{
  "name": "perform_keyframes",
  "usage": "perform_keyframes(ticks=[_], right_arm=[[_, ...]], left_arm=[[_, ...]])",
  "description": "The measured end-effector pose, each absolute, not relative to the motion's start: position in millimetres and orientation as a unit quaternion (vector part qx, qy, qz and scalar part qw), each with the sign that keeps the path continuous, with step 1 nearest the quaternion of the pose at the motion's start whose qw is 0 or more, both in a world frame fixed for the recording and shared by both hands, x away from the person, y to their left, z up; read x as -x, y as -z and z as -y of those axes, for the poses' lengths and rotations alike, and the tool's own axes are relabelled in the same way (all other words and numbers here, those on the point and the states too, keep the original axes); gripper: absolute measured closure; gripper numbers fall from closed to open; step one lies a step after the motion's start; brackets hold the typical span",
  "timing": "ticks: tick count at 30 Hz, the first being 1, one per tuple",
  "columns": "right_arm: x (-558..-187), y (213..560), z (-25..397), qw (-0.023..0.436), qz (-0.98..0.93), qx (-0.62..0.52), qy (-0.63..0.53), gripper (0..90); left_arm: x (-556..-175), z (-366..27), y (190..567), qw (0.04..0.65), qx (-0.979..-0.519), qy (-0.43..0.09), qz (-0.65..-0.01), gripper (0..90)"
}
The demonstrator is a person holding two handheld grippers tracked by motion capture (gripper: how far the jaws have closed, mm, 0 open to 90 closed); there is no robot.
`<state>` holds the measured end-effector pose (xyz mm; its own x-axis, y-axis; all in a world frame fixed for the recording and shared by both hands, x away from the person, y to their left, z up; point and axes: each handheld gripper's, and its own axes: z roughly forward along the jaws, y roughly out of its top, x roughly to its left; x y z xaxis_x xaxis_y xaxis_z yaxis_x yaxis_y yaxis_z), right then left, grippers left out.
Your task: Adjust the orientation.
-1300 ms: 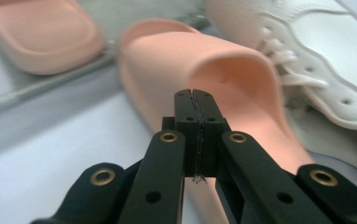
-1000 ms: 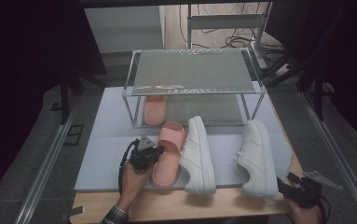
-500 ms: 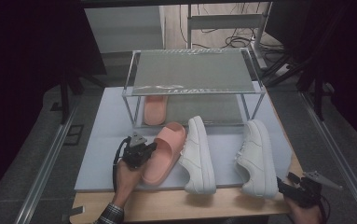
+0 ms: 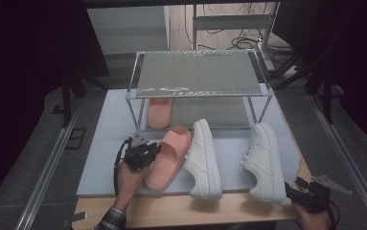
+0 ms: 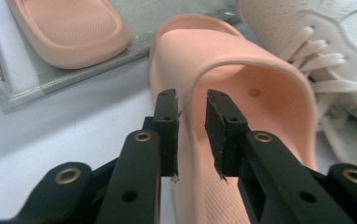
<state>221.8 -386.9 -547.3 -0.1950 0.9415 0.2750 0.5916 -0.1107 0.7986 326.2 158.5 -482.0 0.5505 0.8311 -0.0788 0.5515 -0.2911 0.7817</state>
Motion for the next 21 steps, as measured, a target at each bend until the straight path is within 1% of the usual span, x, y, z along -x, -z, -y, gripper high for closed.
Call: perform_keyframes(ticks=[6, 12, 18, 21], right_arm=[[-222, 547, 387, 0.199, -0.636, -0.602, -0.439, 20.6], [-222, 547, 387, 0.199, -0.636, -0.602, -0.439, 20.6], [-222, 547, 387, 0.199, -0.636, -0.602, -0.439, 20.6], [-222, 547, 387, 0.199, -0.636, -0.602, -0.439, 20.6]], left_arm=[[-337, -150, 488, 0.388, -0.789, -0.17, -0.445, 74.3], [-342, -149, 488, 0.385, -0.785, -0.167, -0.456, 79.0], [-342, -149, 485, 0.382, -0.783, -0.177, -0.458, 82.9], [-342, -150, 480, 0.377, -0.785, -0.184, -0.456, 83.0]])
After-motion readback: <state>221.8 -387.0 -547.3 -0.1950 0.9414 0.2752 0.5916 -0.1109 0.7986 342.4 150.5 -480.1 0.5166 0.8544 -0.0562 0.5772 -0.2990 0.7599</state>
